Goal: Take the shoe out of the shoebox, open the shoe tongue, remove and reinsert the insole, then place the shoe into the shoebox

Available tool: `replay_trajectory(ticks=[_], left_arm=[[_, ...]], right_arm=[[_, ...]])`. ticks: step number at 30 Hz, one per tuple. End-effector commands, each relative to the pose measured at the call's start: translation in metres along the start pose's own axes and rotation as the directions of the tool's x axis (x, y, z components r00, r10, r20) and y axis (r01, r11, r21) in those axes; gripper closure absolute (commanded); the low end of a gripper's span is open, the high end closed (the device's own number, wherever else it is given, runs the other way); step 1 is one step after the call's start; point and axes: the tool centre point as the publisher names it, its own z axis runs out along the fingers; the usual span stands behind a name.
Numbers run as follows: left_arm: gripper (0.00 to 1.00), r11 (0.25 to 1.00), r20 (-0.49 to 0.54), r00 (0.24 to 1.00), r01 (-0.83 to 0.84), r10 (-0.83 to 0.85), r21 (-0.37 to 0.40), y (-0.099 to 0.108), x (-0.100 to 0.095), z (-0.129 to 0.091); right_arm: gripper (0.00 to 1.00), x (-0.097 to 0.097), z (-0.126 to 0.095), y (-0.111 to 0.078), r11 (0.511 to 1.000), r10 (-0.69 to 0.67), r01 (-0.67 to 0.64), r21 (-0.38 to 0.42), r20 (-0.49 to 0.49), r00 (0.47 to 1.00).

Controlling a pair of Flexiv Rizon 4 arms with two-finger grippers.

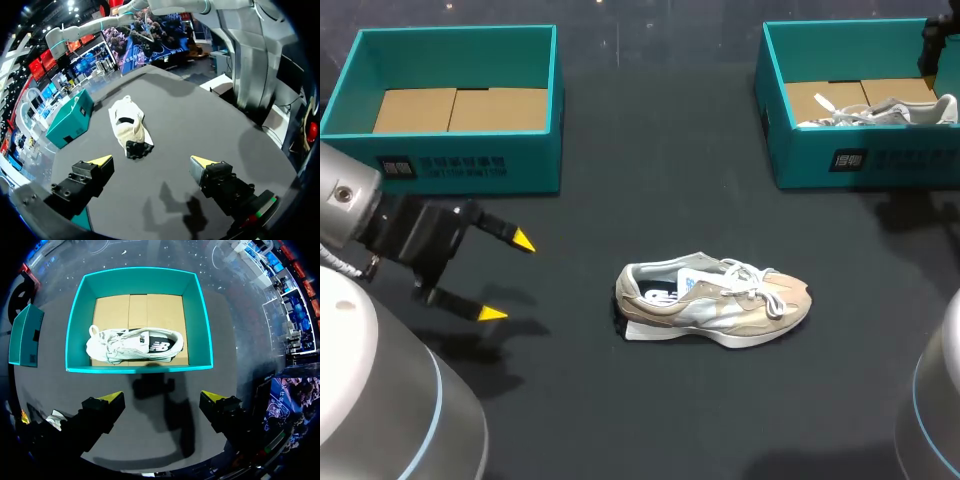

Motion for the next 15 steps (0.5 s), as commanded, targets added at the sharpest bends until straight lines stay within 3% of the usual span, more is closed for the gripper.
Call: replay_trajectory(ticks=[1, 3, 10, 15], left_arm=[[0.00, 1.000, 0.105, 0.994, -0.001, 0.002, -0.007, -0.003, 0.006, 0.000], [0.00, 0.999, 0.128, 0.991, 0.032, -0.035, 0.023, 0.002, 0.006, 0.000], [0.00, 0.945, 0.208, 0.953, 0.155, -0.220, 0.287, 0.038, 0.012, 0.002], [0.00, 0.916, 0.188, 0.946, 0.183, -0.263, 0.357, 0.055, 0.014, 0.008]], right_arm=[[0.00, 0.000, 0.000, -0.001, 1.000, 0.000, 0.000, -0.001, 0.001, 1.000], [0.00, 0.000, 0.000, -0.001, 1.000, 0.000, 0.000, -0.001, 0.001, 1.000], [0.00, 0.000, 0.000, -0.001, 1.000, 0.000, 0.000, -0.001, 0.001, 1.000], [0.00, 0.000, 0.000, -0.001, 1.000, 0.000, 0.000, -0.001, 0.001, 1.000]])
